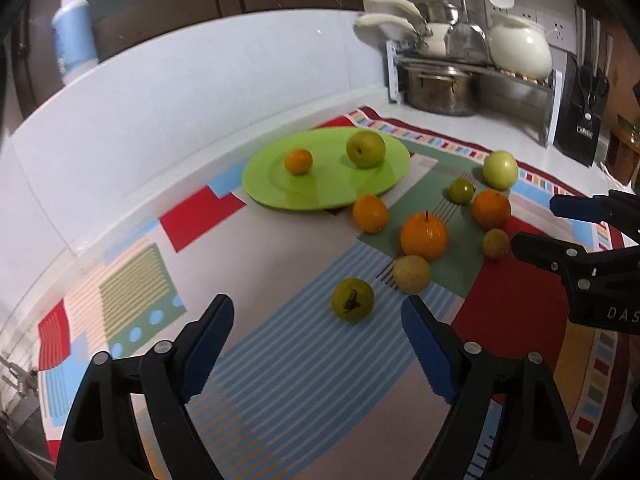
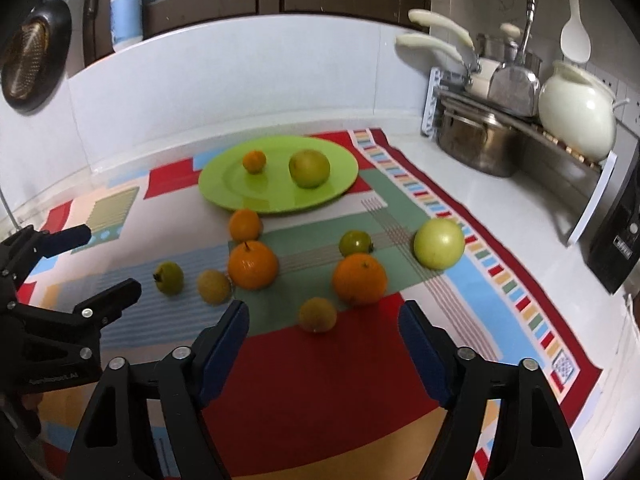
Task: Organize fruits
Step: 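Withdraw both grippers from the plate toward the remaining fruits, then grasp the green apple with the left gripper while the right grasps a small brown fruit, then carry the green apple and small brown fruit over the green plate, then lower both fruits onto the plate and open both grippers, then withdraw both grippers from the plate toward the remaining fruits, then grasp the brown round fruit with the left gripper while the right grasps the large orange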
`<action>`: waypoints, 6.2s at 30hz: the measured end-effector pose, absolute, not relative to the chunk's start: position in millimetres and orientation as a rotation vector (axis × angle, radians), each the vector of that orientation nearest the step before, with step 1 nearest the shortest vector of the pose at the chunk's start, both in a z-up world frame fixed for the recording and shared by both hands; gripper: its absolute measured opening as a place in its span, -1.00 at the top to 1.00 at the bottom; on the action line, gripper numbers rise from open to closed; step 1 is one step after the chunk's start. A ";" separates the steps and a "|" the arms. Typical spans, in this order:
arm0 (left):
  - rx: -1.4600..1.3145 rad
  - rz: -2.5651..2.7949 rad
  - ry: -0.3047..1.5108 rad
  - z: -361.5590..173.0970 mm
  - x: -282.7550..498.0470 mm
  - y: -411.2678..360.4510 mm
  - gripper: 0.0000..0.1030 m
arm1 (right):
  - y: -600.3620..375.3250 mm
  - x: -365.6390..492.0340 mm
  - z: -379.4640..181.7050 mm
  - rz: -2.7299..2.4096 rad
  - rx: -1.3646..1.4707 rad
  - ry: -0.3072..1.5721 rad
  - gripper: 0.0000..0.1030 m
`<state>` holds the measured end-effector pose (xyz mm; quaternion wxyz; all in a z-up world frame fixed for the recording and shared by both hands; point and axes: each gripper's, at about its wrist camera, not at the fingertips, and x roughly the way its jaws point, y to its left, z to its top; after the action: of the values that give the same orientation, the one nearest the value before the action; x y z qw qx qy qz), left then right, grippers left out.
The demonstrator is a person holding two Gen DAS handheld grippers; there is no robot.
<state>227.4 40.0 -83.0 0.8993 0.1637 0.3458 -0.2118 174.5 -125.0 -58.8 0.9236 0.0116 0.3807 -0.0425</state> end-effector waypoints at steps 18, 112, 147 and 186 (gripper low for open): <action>0.276 -0.544 0.854 -112.5 258.7 23.9 0.28 | -135.7 205.5 -94.0 -0.015 0.116 0.901 0.28; 0.183 -0.349 0.829 -73.7 453.7 -41.9 0.12 | -162.9 453.1 -43.9 0.290 -0.036 0.886 0.35; 0.166 -0.240 0.596 27.3 245.4 -4.8 -0.69 | -167.6 241.9 50.4 0.157 -0.048 0.600 -0.25; 0.211 -0.362 0.889 -102.8 243.6 -26.8 -0.22 | -182.5 229.5 -77.6 0.162 0.032 0.947 -0.10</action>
<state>243.6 -26.8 -102.8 0.8816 0.1014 0.4270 -0.1738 229.5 -182.5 -77.6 0.8868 0.0156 0.4553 0.0777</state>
